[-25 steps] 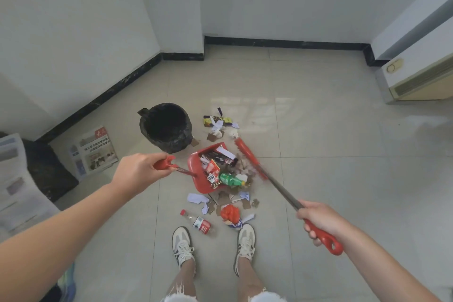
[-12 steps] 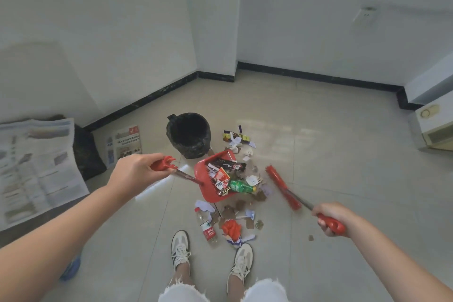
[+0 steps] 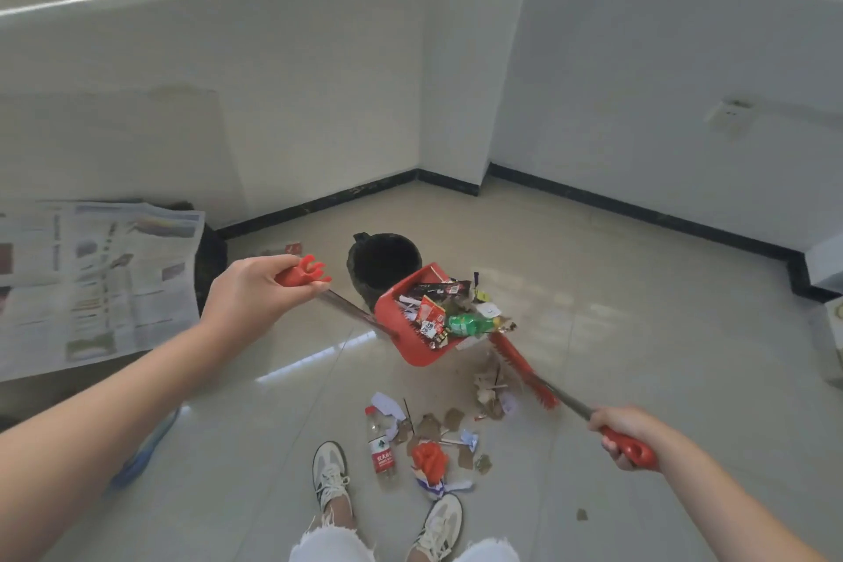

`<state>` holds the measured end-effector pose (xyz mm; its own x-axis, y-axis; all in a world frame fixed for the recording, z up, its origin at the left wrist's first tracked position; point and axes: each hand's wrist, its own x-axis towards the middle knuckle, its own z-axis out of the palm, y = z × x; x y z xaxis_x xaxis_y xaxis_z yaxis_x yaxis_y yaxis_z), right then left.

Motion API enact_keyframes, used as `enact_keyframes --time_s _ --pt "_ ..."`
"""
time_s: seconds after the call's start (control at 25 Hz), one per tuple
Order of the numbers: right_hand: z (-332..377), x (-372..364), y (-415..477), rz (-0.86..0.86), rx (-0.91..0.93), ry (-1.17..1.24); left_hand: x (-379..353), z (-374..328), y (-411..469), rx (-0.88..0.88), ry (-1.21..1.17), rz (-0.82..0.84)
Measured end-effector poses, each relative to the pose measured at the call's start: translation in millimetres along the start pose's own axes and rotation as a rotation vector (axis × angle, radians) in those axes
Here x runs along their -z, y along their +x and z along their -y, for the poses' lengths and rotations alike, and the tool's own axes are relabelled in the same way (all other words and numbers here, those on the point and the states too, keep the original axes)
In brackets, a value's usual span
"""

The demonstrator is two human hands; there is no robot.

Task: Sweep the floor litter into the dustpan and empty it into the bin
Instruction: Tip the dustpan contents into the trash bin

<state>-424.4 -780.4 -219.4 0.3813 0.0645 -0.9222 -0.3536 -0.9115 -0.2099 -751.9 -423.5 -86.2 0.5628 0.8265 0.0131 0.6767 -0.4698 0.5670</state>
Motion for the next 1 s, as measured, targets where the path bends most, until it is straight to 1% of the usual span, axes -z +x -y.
enact_keyframes --time_s 0.08,0.16,0.32,0.44,0.72,0.88,1.0 --pt "11 -1 0 0.004 -0.009 -0.019 7 1 -8 0.064 -0.101 -0.052" --pt "19 -6 1 0.004 -0.018 -0.039 14 2 -15 0.136 -0.26 -0.105" --pt "15 -15 6 0.001 -0.032 -0.116 22 9 -27 0.302 -0.52 -0.219" --pt "12 -21 7 -0.004 -0.026 -0.157 17 22 -33 0.431 -0.56 -0.293" --pt "22 -29 -2 0.051 0.007 -0.233 1 67 -35 0.671 -0.618 -0.382" --pt "34 -43 -2 0.03 0.073 -0.363 1 83 -29 0.798 -0.709 -0.434" --pt "48 -56 -3 0.038 0.081 -0.413 -1 93 -17 0.914 -0.789 -0.465"
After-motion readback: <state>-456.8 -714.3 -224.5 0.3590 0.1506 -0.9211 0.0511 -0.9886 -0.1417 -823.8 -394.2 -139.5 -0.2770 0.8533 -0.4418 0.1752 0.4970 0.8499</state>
